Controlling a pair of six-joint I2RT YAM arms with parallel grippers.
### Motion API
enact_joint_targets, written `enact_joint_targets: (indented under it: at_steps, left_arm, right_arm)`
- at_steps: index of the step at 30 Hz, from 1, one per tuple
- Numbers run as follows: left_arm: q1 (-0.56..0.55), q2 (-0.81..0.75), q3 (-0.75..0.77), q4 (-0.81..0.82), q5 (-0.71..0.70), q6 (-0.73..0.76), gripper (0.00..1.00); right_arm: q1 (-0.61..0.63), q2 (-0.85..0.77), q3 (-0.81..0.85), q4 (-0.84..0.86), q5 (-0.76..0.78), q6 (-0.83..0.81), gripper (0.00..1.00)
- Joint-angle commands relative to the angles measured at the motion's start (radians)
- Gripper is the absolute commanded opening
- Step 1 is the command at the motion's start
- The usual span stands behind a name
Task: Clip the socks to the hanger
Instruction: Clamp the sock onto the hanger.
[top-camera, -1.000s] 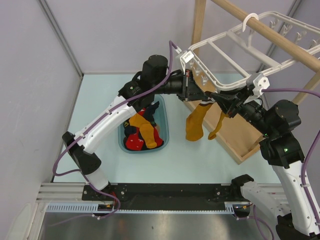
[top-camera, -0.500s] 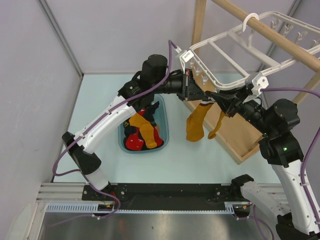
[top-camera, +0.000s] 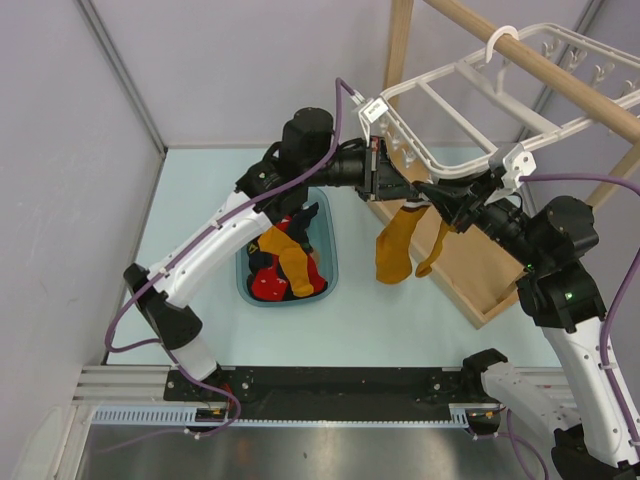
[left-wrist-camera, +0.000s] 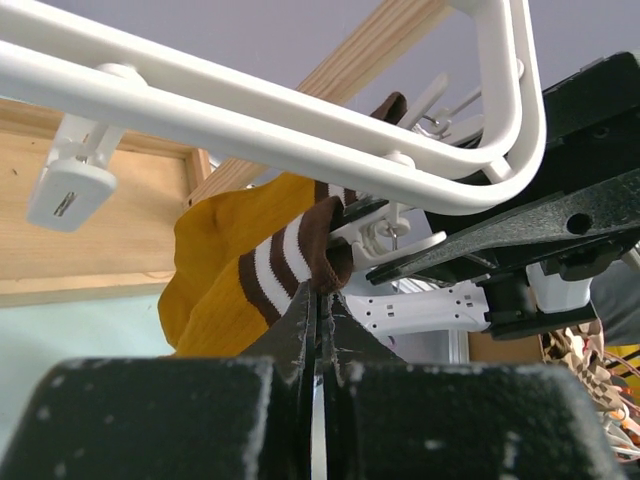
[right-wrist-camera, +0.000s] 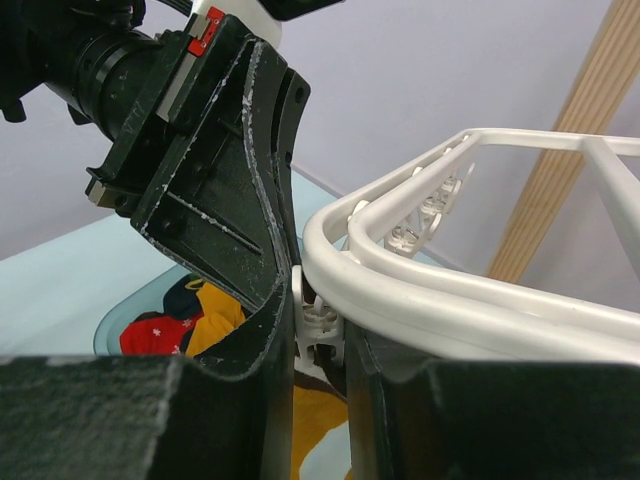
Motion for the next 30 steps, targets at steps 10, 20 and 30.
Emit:
enact_joint_targets:
  at_steps: [10, 20, 30]
  left_arm:
    - [0.003, -0.098, -0.067, 0.201, 0.07, -0.066, 0.0]
    - [-0.006, -0.086, -0.096, 0.212, 0.079, -0.065, 0.0]
    - [-0.003, -0.145, -0.179, 0.177, -0.036, 0.073, 0.37]
  right_arm:
    - [0.031, 0.008, 0.027, -0.07, -0.169, 0.026, 0.01]
    - [0.03, -0.015, 0.027, -0.052, -0.11, 0.055, 0.68]
    - [0.03, -0.067, 0.027, -0.099, 0.066, 0.07, 0.85]
